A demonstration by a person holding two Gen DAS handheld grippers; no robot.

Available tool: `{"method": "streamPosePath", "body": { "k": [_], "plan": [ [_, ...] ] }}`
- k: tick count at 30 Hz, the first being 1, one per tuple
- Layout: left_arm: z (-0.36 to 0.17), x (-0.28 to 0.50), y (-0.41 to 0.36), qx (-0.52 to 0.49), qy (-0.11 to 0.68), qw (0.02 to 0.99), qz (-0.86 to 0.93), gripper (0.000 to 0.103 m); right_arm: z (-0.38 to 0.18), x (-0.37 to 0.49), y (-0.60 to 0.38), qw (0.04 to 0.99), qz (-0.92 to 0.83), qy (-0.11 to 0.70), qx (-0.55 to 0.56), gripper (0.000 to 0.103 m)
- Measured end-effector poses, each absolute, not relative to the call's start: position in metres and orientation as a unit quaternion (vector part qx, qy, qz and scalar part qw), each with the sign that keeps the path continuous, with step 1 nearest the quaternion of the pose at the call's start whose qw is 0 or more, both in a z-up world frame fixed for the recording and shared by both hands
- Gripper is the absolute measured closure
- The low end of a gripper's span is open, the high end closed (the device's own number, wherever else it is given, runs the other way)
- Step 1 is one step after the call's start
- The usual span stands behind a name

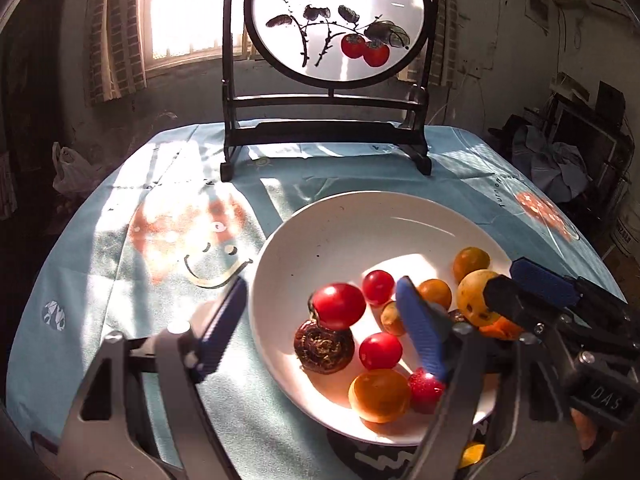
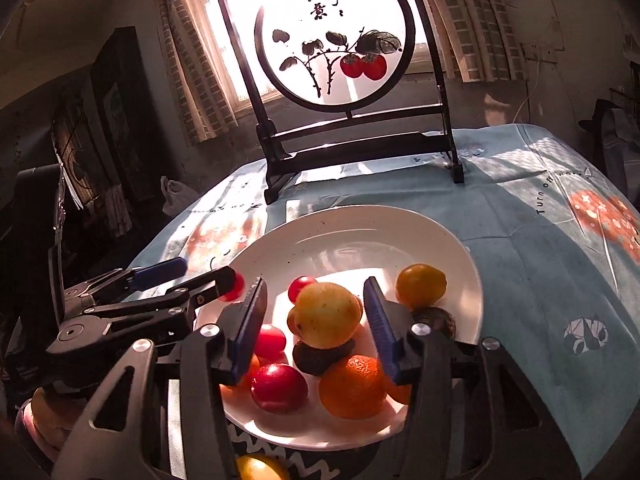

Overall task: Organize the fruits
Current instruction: 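Release the yellow fruit and the tomato into the plate with both tools, then close the right tool around a small orange on the cloth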

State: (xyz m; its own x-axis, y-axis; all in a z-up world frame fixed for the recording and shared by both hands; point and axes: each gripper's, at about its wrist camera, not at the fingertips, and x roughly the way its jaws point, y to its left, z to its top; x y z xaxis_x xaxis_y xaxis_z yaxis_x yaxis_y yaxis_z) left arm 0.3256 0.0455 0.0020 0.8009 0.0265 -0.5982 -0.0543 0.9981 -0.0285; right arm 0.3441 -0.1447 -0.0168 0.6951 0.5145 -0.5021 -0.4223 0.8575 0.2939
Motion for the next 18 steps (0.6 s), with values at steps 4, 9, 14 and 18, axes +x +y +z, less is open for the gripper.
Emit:
{"method": "streamPosePath", "body": {
  "k": [4,9,14,18],
  "plan": [
    [0.01,0.31,0.051,-0.015,0.302,0.953,0.032,0.009,-0.01,0.33,-0.154,0.914,0.272,0.288,0.089,0.038],
    [0.006,0.286,0.056,-0.019,0.306,0.951,0.036,0.005,-0.012,0.303,-0.161,0.906,0.292,0.295,0.083,0.037],
    [-0.004,0.271,0.055,-0.018,0.315,0.948,0.044,0.004,-0.023,0.278,-0.161,0.897,0.298,0.321,0.065,0.035],
    [-0.009,0.265,0.057,-0.018,0.327,0.944,0.047,0.004,-0.028,0.265,-0.162,0.889,0.304,0.337,0.06,0.034]
  ]
}}
